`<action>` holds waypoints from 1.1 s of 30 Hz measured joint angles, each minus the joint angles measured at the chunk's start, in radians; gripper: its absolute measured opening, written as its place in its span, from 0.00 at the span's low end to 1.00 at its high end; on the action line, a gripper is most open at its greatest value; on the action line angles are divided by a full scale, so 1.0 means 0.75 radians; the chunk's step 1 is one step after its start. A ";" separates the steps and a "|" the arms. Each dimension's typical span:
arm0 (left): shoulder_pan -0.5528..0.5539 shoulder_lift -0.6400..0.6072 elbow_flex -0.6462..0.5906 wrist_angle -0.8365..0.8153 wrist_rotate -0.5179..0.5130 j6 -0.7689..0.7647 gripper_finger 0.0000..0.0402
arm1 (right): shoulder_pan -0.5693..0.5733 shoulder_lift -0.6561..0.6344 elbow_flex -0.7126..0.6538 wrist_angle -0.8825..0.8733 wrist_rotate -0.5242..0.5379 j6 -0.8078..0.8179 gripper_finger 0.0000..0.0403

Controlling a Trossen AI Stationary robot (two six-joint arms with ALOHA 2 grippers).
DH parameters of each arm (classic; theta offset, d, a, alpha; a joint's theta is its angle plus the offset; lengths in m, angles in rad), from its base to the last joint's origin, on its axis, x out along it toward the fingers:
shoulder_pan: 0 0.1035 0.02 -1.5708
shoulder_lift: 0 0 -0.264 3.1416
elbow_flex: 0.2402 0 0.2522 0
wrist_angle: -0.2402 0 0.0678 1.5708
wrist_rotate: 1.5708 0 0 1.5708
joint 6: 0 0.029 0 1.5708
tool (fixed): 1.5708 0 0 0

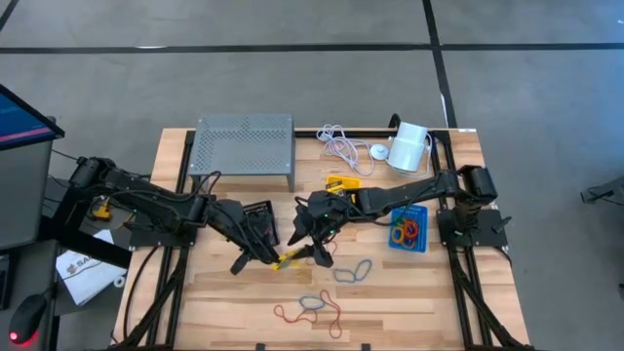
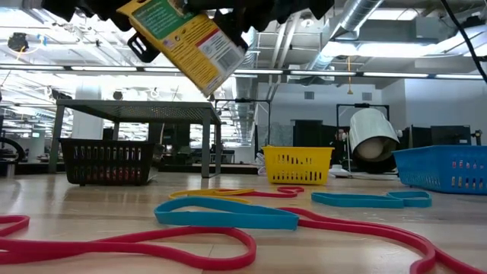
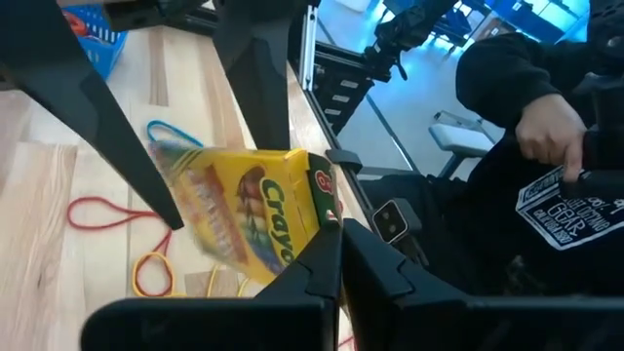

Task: Pick & Place Office Desk Supplies
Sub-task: Put the yellow crayon box into the yellow bin

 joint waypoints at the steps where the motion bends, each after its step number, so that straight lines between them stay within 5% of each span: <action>1: 0.000 0.000 0.000 0.009 0.000 0.001 0.00 | 0.001 0.000 0.000 0.000 0.000 0.000 0.49; 10: 0.009 -0.001 0.000 0.026 0.001 0.018 0.00 | 0.010 0.105 0.000 0.030 -0.083 0.013 0.38; 18: 0.009 0.000 0.000 0.020 0.004 0.019 0.00 | 0.010 0.108 0.000 0.036 -0.192 -0.013 0.06; 33: 0.009 -0.001 0.001 0.023 -0.071 -0.021 0.10 | 0.010 0.108 0.001 0.021 -0.240 0.009 0.06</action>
